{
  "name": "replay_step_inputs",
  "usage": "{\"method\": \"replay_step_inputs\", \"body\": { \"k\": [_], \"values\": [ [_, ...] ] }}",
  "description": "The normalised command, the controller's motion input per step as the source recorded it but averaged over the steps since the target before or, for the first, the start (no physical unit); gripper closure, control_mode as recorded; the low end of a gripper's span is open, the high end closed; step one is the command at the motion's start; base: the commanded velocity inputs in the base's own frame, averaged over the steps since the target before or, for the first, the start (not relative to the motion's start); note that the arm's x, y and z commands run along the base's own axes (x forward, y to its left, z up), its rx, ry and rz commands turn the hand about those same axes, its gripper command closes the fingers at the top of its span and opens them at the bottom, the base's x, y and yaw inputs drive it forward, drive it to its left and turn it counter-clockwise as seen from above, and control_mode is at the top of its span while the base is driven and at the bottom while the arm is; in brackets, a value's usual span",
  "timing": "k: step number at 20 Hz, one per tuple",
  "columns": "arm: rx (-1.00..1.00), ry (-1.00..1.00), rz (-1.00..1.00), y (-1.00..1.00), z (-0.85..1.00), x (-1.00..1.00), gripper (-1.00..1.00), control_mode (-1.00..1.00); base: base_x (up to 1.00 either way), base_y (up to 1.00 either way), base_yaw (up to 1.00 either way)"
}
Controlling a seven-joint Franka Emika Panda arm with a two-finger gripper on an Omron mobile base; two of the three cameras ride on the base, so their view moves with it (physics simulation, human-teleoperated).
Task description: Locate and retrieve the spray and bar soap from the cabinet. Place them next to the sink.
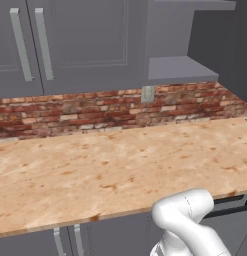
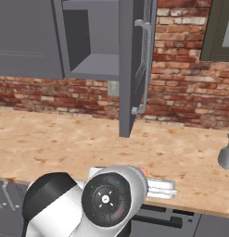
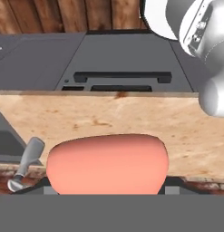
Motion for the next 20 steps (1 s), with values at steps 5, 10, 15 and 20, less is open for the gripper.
{"method": "replay_step_inputs", "body": {
  "k": [5,10,15,20],
  "values": [
    [-0.12,0.01,0.07,-0.5,-0.3,0.25,1.0,-1.0,0.0,0.0,0.0],
    [-0.1,0.0,0.09,-0.49,-0.48,0.27,1.0,-1.0,0.0,0.0,0.0],
    [-0.08,0.09,0.05,-0.37,-0.58,0.13,1.0,-1.0,0.0,0.0,0.0],
    [-0.06,0.06,0.05,-0.25,-0.48,0.09,1.0,-1.0,0.0,0.0,0.0]
  ]
}}
